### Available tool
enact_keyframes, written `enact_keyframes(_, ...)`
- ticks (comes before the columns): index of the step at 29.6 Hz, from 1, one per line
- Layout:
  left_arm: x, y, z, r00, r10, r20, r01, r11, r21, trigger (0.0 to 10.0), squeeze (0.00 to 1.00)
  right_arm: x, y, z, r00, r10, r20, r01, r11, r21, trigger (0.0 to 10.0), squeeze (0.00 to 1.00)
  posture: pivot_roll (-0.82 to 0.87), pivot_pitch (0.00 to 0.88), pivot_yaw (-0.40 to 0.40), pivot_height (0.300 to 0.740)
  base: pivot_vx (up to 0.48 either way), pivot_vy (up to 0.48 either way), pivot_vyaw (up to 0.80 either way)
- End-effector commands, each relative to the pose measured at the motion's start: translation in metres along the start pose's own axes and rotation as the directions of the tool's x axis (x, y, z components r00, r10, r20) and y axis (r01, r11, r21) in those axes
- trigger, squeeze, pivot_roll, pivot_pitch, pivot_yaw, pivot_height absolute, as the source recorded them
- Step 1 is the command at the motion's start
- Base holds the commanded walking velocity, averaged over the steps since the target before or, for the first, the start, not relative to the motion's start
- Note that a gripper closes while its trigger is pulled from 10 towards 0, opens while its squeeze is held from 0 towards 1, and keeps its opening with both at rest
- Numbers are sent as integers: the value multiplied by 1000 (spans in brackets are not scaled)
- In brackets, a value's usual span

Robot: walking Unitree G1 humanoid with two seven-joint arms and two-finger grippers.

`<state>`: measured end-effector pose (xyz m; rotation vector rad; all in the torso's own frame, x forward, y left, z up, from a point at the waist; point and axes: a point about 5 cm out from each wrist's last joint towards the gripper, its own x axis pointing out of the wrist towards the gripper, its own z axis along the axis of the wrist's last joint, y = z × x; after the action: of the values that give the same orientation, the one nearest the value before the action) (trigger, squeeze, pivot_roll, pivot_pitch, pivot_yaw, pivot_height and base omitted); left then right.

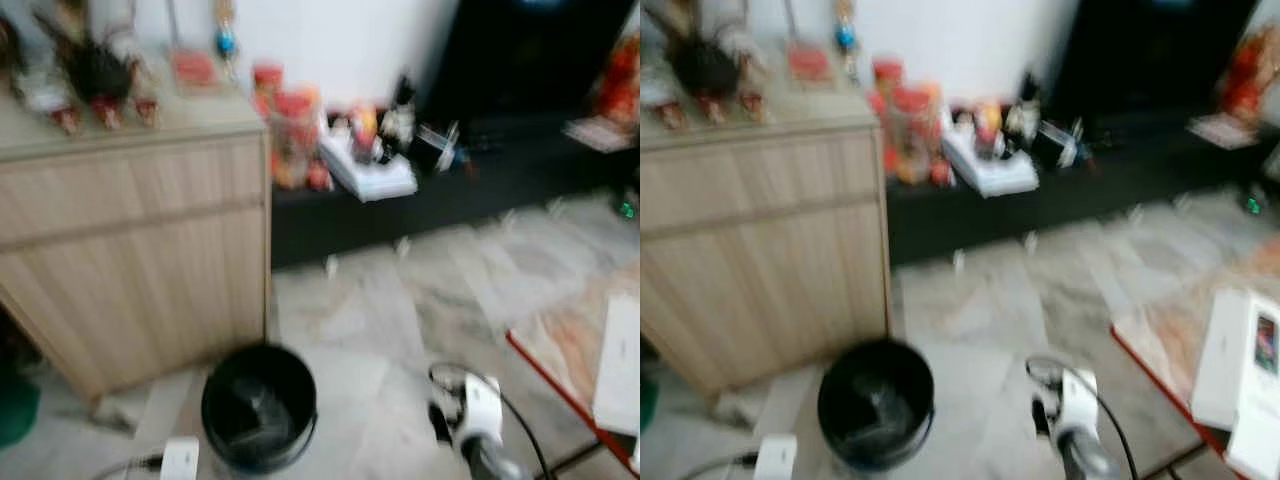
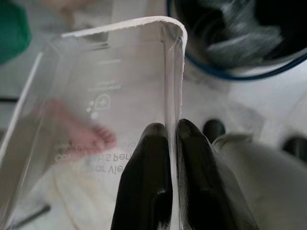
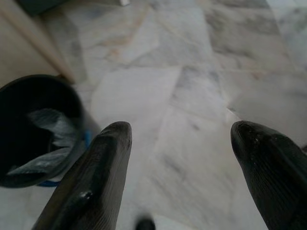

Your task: Picking trash to rubbish bin

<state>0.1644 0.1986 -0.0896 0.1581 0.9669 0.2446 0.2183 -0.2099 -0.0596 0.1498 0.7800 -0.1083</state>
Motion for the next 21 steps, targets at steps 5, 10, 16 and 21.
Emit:
enact_keyframes(5,-1,-12,3,1000,-31,6,31,999,9,10000,0,-3,-14,-3,999,-35,-13,35,999,-8,10000,0,-83,0,-132,740,341,0,480)
enact_keyframes(10,0,-11,14,998,-28,53,28,1000,-2,10000,0,-1,-11,3,1000,-18,3,18,1000,3,10000,0,-82,0,-131,740,184,0,285)
enact_keyframes(16,4,-8,55,980,3,200,1,1000,-20,10000,0,5,4,27,994,94,54,-90,993,-75,10000,0,-82,0,-131,740,0,0,0)
enact_keyframes(21,4,-4,95,945,27,326,-13,999,-46,10000,0,9,21,50,973,212,85,-200,971,-134,10000,0,-82,0,-131,740,0,0,0)
